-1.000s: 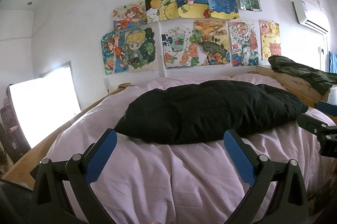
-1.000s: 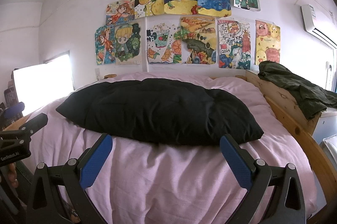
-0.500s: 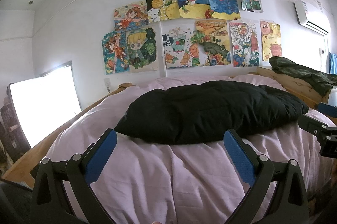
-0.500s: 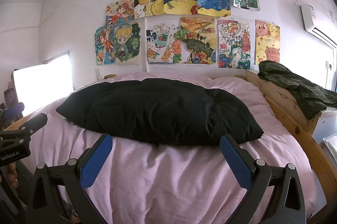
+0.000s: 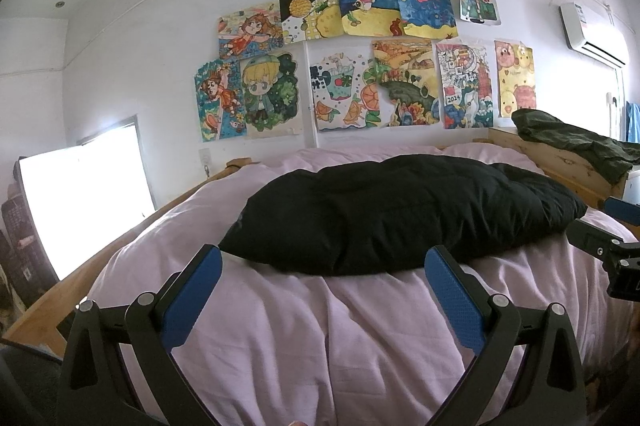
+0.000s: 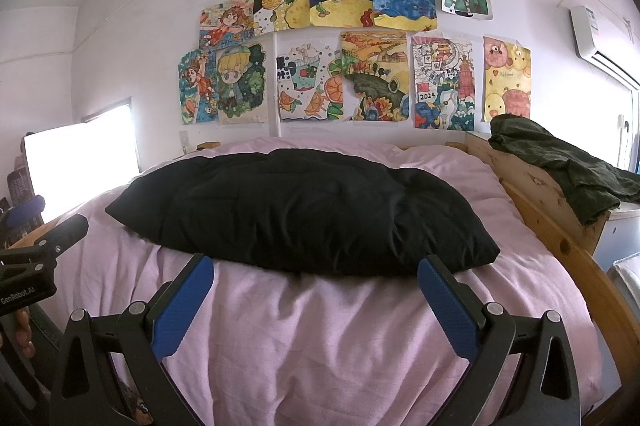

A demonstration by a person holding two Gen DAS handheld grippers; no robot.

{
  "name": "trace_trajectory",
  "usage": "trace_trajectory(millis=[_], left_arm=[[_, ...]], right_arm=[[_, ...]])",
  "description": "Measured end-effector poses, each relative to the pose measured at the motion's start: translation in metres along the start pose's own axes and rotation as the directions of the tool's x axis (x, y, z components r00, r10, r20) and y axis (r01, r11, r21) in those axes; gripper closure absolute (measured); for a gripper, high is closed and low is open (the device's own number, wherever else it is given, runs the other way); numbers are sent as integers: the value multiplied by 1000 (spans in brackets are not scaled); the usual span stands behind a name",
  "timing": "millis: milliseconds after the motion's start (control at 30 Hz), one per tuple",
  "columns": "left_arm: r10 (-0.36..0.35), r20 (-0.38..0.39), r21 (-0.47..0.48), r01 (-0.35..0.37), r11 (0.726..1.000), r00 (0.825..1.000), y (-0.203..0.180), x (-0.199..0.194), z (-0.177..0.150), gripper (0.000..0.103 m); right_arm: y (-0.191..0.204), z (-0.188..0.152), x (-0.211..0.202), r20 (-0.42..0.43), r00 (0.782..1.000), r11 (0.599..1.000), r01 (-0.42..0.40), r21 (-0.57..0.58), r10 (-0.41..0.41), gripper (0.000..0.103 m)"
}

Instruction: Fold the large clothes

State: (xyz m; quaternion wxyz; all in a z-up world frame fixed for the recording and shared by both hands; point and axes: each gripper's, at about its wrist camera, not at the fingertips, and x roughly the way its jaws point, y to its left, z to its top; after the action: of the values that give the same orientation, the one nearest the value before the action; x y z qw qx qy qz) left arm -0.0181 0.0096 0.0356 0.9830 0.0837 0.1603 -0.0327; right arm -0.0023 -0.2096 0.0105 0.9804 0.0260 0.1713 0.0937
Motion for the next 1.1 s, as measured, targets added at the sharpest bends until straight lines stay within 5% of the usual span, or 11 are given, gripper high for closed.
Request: trace_trajectory(millis=[1100], left_arm=[[1, -1, 1, -1, 1000, 1000, -1, 1, -1, 3]], right_arm=[[1, 1, 0, -1, 1000, 1000, 1, 1, -1, 0]])
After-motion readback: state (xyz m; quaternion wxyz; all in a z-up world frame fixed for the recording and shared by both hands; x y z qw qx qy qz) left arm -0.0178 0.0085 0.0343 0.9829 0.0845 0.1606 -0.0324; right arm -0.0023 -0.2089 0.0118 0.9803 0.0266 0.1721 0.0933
